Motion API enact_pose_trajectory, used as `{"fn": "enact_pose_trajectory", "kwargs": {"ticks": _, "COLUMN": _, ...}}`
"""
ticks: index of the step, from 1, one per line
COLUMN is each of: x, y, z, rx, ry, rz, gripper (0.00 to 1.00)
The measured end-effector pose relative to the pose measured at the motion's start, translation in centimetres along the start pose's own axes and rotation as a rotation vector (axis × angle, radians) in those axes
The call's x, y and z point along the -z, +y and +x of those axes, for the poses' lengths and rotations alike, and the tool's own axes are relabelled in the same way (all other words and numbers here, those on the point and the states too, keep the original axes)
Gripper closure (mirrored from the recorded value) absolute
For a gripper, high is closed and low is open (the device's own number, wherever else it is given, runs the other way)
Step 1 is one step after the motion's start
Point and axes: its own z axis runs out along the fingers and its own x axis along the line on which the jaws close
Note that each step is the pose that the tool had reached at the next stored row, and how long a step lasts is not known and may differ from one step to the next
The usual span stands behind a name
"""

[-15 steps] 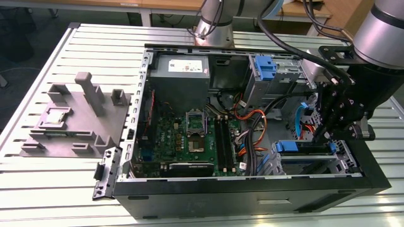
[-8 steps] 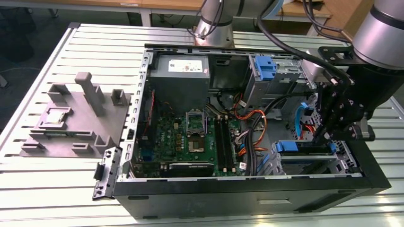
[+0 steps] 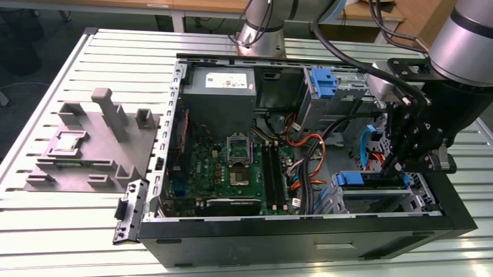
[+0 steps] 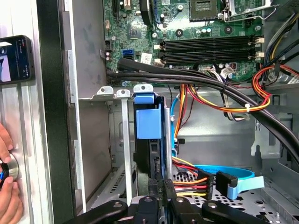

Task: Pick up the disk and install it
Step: 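Insert the first disk wire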

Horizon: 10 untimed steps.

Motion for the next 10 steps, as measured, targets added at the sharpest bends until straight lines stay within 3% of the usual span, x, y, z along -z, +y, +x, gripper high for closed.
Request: {"fn": "enact_pose_trajectory", "kwargs": {"ticks": 10, "x": -0.24, "y": 0.02, "z": -0.01, "rx": -0.007, "ry": -0.0002, "rz": -0.0007, "gripper": 0.84}}
